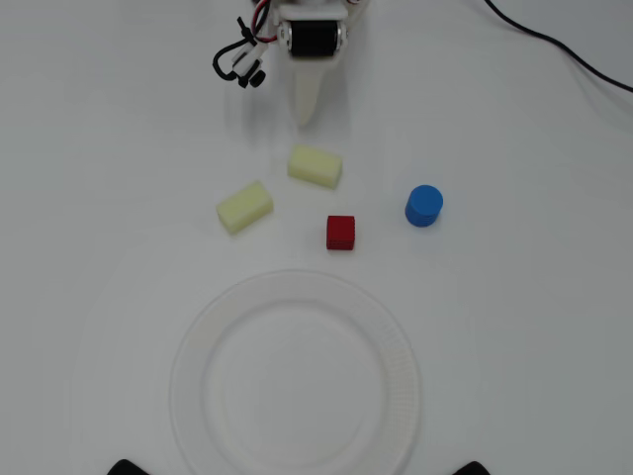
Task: Grasp a red block and put it in the dish.
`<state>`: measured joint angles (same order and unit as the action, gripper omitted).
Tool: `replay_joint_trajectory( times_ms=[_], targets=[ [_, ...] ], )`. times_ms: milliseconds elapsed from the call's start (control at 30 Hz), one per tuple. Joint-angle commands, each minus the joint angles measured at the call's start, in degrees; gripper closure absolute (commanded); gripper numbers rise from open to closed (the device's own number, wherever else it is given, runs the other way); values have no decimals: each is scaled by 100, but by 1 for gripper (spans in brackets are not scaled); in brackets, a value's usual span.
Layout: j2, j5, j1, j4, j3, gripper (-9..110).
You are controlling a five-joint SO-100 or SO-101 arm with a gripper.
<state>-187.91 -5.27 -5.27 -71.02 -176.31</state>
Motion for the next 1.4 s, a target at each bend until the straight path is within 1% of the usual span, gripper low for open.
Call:
replay_joint_trajectory(
  times_ms=[0,133,267,400,567,767,1033,1133,1367],
  targets=[
    [-976,44,-62,-26,-545,101],
    [-773,35,-79,-44,-211,101],
    [132,-35,35,290,255,101],
    [2057,264,132,431,1591,101],
    [4201,316,9,246,3401,101],
    [6029,176,-290,-18,5054,90],
    [7453,185,-800,18,6495,79],
    [8024,255,-1011,62,6908,77],
    [9158,316,-1178,606,7418,77]
  ],
)
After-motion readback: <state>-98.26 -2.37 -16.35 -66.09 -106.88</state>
